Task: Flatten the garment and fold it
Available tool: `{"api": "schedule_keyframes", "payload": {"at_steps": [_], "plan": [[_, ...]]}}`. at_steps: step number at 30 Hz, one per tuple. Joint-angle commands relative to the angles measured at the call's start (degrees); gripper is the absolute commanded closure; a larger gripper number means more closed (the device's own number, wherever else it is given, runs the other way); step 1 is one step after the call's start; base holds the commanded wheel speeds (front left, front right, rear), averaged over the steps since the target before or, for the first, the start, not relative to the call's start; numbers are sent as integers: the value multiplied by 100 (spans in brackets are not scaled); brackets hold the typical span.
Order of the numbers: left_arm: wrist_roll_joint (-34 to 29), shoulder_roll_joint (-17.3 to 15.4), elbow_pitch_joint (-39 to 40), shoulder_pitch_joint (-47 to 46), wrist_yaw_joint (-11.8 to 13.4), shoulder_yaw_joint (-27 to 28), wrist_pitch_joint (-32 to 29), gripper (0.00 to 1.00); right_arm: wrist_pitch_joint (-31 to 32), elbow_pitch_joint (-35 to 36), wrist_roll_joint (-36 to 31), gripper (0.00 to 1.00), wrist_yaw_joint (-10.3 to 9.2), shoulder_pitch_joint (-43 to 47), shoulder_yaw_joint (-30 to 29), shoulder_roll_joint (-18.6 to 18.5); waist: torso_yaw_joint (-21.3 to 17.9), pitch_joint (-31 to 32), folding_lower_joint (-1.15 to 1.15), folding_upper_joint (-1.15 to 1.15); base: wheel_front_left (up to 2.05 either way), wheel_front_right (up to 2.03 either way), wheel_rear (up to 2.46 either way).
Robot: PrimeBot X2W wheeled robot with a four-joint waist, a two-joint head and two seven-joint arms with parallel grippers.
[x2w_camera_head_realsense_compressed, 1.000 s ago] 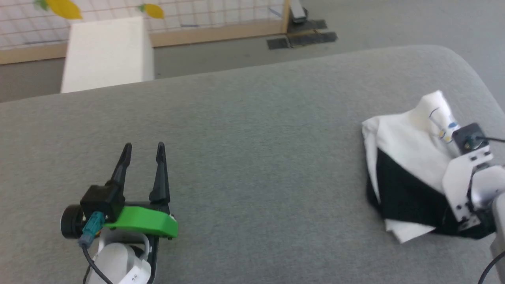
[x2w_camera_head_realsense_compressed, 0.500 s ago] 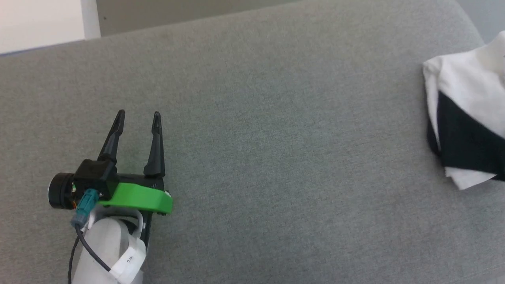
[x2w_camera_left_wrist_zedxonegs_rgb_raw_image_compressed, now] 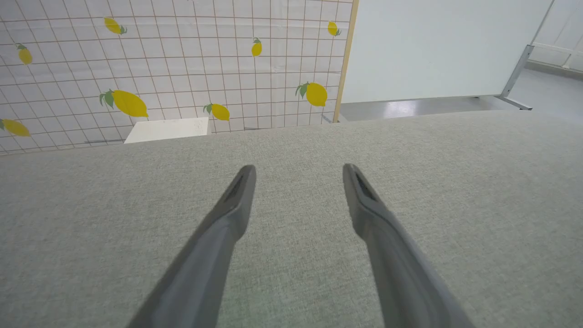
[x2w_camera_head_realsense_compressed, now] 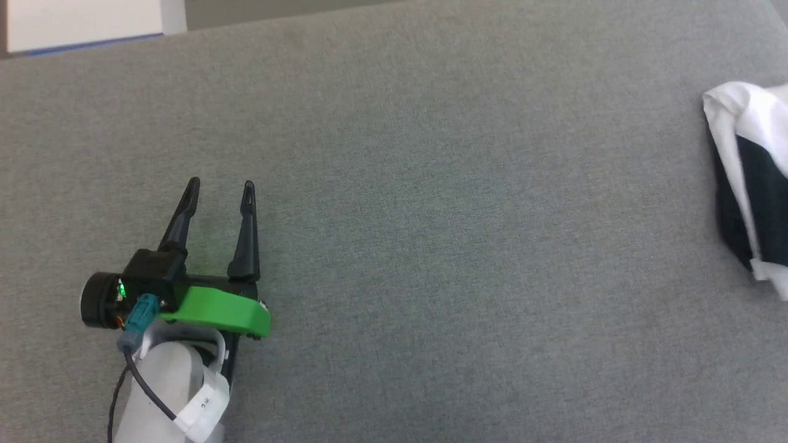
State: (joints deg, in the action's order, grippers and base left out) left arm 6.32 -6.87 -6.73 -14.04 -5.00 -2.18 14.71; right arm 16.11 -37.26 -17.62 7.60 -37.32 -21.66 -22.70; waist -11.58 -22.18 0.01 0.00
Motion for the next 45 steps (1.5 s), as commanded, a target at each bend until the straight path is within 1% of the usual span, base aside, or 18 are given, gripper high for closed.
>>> {"api": "schedule_keyframes", "payload": {"at_steps": [1, 6, 12, 16, 20, 24, 28, 32, 36, 41, 45], "plan": [[64, 23, -56, -1, 7, -5, 17, 0, -89, -20, 3, 0, -11, 44, -99, 60, 82, 362, -1, 0, 0, 0, 0], [153, 121, -247, 234, 34, -40, 25, 0, -380, 52, 218, 0, -11, 401, -307, 253, 183, 953, -1, 0, 0, 0, 0], [244, 228, -318, 587, 117, -46, 28, 0, -932, 581, 961, 0, -11, 1020, -262, 592, 366, 1579, -1, 0, 0, 0, 0], [328, 279, -384, 799, 122, -70, 28, 0, -1329, 1260, 1537, 0, -11, 1514, -106, 925, 516, 1888, -1, 0, 0, 0, 0], [402, 320, -447, 916, 154, -78, 28, 0, -1638, 2114, 1979, 0, -11, 2122, 225, 1284, 707, 2111, -1, 0, 0, 0, 0], [484, 347, -529, 985, 140, -120, 29, 0, -1840, 2944, 2176, 0, -11, 2764, 650, 1646, 867, 2265, -1, 0, 0, 0, 0], [560, 364, -617, 1026, 138, -141, 29, 0, -1980, 3540, 2268, 0, -11, 3283, 1118, 1839, 994, 2374, -1, 0, 0, 0, 0], [599, 374, -680, 1046, 131, -167, 29, 0, -2082, 3696, 2361, 0, -11, 3626, 1532, 1912, 1115, 2455, -1, 0, 0, 0, 0], [616, 381, -730, 1054, 124, -202, 29, 0, -2141, 3674, 2354, 0, -11, 3851, 1772, 1953, 1247, 2506, -1, 0, 0, 0, 0], [615, 387, -764, 1070, 126, -243, 29, 0, -2107, 3673, 2298, 0, -11, 4043, 1939, 1977, 1367, 2518, -1, 0, 0, 0, 0], [643, 391, -765, 1098, 124, -263, 29, 0, -2113, 3683, 2418, 0, -11, 4124, 1973, 1980, 1419, 2510, -1, 0, 0, 0, 0]]}}
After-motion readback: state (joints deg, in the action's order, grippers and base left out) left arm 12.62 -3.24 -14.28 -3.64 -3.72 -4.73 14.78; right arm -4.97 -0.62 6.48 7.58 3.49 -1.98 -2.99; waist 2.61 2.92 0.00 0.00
